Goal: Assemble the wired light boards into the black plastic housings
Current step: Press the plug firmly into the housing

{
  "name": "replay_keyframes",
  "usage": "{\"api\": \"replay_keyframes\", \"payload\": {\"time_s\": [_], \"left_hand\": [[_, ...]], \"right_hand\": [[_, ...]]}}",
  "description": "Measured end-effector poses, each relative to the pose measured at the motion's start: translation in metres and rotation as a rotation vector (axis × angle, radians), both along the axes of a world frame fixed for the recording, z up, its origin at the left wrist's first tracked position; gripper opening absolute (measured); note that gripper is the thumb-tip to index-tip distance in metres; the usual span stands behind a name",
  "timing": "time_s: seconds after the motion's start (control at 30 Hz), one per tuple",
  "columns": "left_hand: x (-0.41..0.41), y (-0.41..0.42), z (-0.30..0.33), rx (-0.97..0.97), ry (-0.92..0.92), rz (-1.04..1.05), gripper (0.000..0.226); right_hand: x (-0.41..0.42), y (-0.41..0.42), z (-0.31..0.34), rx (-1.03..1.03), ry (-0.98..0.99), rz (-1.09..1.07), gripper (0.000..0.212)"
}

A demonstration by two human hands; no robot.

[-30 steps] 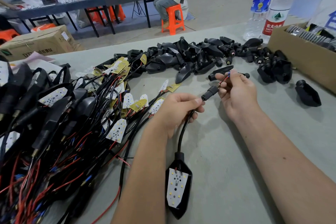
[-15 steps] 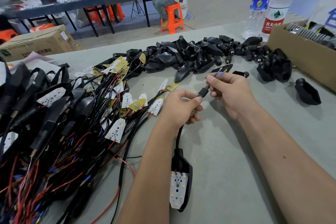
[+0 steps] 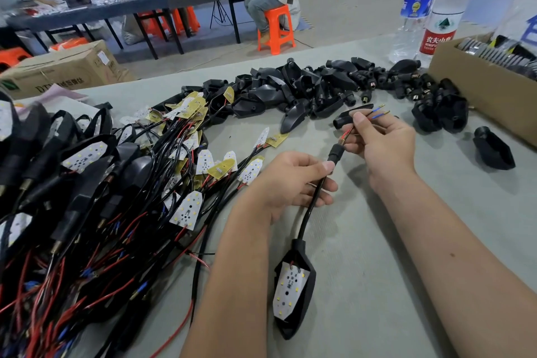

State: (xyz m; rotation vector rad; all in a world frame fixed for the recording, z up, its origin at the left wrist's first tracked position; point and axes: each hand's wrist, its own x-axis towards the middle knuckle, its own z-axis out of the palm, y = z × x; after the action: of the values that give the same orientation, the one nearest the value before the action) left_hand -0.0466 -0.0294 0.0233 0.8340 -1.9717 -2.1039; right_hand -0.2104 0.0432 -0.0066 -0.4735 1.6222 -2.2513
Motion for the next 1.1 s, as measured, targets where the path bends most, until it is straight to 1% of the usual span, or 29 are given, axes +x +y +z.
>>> {"api": "replay_keyframes", "payload": {"time_s": [0.1,0.23,0.33,0.4,0.47,0.57,0.63,0.7,0.83,0.93,1.1], "left_hand": [[0.004,-0.005,0.0,-0.002,0.011,0.02,0.012],[0.006,-0.009,0.002,-0.014,0.065,0.132,0.007],[0.006,-0.011,0.001,-0.044,0.076,0.184,0.006],[0.005,-0.009,-0.001,-0.048,0.088,0.213,0.006],[0.004,-0.009,-0.002,-0.032,0.116,0.243,0.008],[0.006,-0.01,-0.002,0.013,0.126,0.249,0.014],[0.01,-0.013,-0.002,0.018,0.101,0.245,0.018],[0.014,-0.015,-0.002,-0.005,0.086,0.237,0.013],[0.014,-0.018,-0.002,-0.039,0.114,0.242,0.002],[0.013,-0.021,-0.004,-0.12,0.127,0.284,0.008],[0.011,-0.025,-0.009,-0.278,0.114,0.366,0.014]], "right_hand": [[0.002,-0.001,0.0,-0.005,0.02,-0.002,0.01],[0.006,-0.005,0.003,-0.085,-0.078,0.024,0.011],[0.011,-0.008,0.003,-0.087,-0.14,0.154,0.006],[0.011,-0.007,0.004,-0.032,-0.096,0.27,0.007],[0.012,-0.006,0.004,0.001,-0.074,0.327,0.008],[0.013,-0.005,0.004,-0.01,-0.083,0.275,0.007],[0.012,-0.004,0.004,-0.016,-0.083,0.218,0.011],[0.011,-0.002,0.004,0.01,-0.032,0.185,0.013],[0.014,-0.002,0.006,0.078,0.089,0.194,0.015],[0.014,-0.001,0.007,0.085,0.086,0.198,0.018],[0.015,-0.001,0.006,0.04,0.073,0.139,0.017]]}}
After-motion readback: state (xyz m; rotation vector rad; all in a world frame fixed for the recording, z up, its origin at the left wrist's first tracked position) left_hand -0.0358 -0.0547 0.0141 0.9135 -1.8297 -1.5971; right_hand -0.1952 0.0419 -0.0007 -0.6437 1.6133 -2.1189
